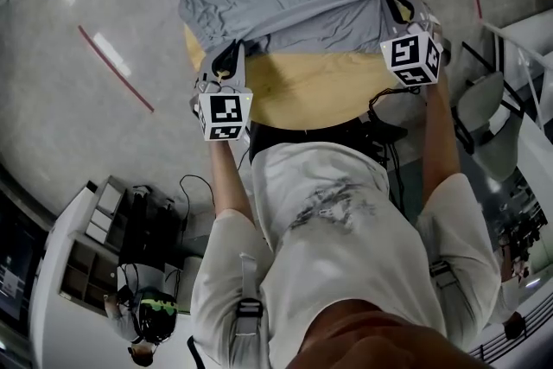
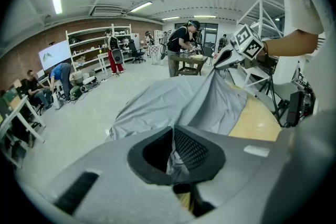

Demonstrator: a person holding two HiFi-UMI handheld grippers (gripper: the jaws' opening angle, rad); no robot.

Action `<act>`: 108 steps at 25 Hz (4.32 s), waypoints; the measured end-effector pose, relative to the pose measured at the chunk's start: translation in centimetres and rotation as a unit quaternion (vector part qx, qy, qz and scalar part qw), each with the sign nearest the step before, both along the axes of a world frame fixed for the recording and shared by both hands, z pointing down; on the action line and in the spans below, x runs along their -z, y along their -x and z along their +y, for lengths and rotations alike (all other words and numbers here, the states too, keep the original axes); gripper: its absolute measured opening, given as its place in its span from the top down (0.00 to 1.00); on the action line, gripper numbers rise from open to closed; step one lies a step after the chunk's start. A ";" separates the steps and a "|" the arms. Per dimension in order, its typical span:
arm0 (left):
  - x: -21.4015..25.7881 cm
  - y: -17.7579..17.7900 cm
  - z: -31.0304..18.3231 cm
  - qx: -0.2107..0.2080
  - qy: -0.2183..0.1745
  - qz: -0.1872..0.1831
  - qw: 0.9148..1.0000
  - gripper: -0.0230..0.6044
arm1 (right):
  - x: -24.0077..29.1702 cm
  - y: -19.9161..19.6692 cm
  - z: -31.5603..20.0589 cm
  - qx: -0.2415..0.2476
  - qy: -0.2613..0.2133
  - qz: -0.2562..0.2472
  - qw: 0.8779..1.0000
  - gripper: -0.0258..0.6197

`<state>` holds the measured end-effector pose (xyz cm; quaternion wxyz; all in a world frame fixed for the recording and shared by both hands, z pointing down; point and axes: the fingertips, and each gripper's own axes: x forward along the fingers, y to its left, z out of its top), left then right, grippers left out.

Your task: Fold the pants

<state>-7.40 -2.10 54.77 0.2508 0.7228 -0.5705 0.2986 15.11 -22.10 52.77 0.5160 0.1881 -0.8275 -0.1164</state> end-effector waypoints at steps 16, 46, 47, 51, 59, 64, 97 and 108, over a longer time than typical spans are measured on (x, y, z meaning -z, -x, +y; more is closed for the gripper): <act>-0.5 2.2 -2.5 0.060 -0.001 -0.022 0.998 0.93 | -0.2 5.1 -5.4 0.095 -0.034 0.007 0.995 0.92; -1.0 9.4 -8.4 0.130 -0.016 -0.068 0.989 0.93 | -2.2 14.7 -13.1 0.189 -0.077 0.010 0.979 0.92; -1.0 9.6 -8.5 0.131 -0.015 -0.068 0.989 0.93 | -2.3 15.0 -13.3 0.192 -0.079 0.011 0.978 0.92; -1.7 10.7 -9.0 0.139 -0.009 -0.068 0.988 0.93 | -3.1 16.5 -14.1 0.202 -0.082 0.021 0.976 0.92; -3.2 11.6 -9.9 0.151 -0.002 -0.070 0.986 0.92 | -4.7 18.0 -15.3 0.214 -0.090 0.033 0.972 0.92; -3.5 12.3 -10.0 0.166 0.001 -0.075 0.983 0.92 | -5.3 18.8 -15.3 0.216 -0.094 0.037 0.971 0.92; 7.2 10.5 -4.0 0.135 -0.125 -0.015 0.983 0.77 | 7.2 15.8 -2.4 0.084 -0.143 -0.070 0.984 0.76; 13.1 8.0 2.3 0.066 -0.168 -0.005 0.984 0.81 | 14.8 13.3 10.1 -0.013 -0.157 -0.151 0.976 0.80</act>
